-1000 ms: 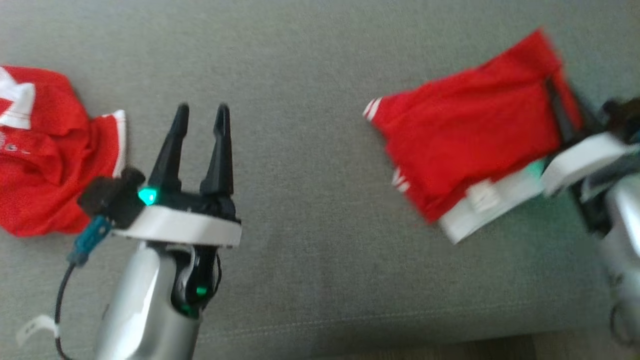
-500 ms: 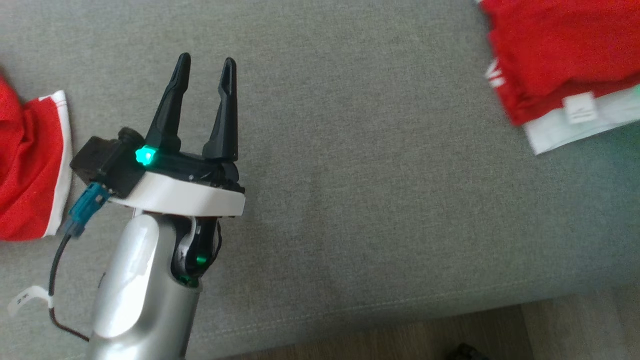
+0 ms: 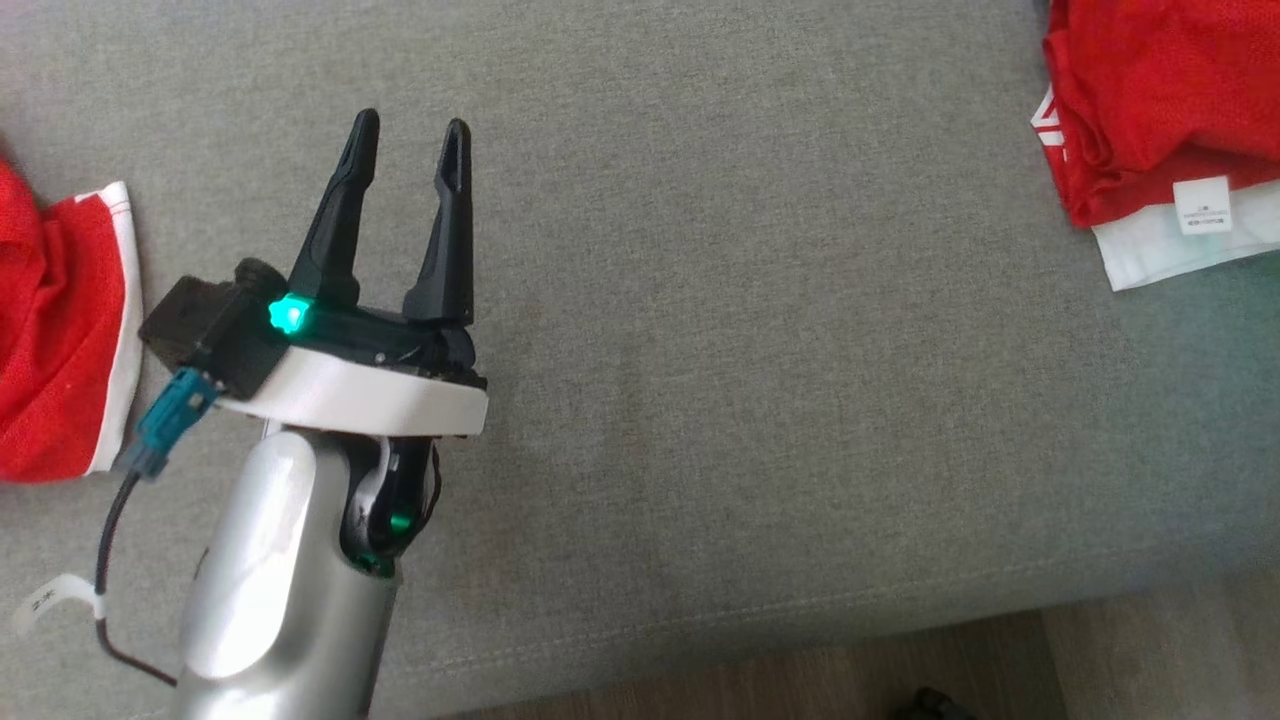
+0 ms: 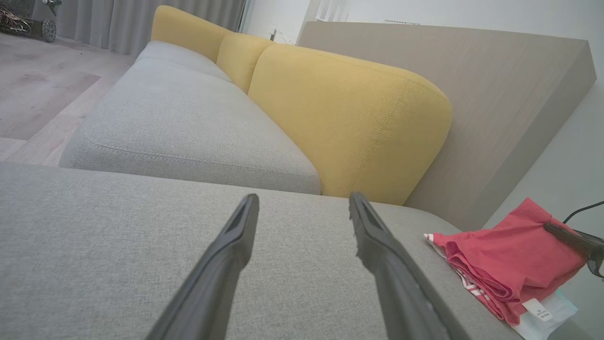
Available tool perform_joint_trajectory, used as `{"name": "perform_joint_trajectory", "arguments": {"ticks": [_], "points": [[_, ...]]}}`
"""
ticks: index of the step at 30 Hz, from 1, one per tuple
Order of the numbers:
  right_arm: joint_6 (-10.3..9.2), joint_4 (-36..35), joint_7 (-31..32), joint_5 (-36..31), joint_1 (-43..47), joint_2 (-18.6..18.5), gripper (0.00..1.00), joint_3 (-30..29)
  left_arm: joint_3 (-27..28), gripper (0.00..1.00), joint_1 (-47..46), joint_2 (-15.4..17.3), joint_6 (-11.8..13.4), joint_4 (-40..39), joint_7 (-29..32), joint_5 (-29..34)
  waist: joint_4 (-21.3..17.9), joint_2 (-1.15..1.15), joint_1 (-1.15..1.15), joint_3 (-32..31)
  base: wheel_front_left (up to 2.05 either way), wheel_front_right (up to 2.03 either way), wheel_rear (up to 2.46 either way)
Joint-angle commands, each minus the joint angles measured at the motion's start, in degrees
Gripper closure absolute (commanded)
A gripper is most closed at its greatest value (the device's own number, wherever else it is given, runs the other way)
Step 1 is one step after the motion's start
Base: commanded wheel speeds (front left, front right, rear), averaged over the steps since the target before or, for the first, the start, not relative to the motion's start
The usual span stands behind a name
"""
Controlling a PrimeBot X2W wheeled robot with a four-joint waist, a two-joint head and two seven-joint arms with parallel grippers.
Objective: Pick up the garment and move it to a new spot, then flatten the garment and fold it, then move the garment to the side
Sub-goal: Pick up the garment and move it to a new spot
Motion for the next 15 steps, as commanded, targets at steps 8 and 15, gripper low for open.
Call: {"name": "perform_joint_trajectory", "arguments": {"ticks": [8, 15], "points": [[0.37, -1.8, -2.5, 0.2, -0.2, 0.7, 0.0, 0.6, 1.7, 0.0, 0.5, 0.4, 0.1, -1.5, -0.3, -0.1, 0.3, 0.0, 0.0, -1.6, 0.0, 0.0, 0.0], [0.37, -6.5, -4.0, 3.1, 1.3, 3.4, 0.0, 3.5, 1.8, 0.0, 1.8, 0.4, 0.6, -1.4, -0.3, -1.7, 1.6, 0.0, 0.0, -6.2, 0.0, 0.0, 0.0]]}}
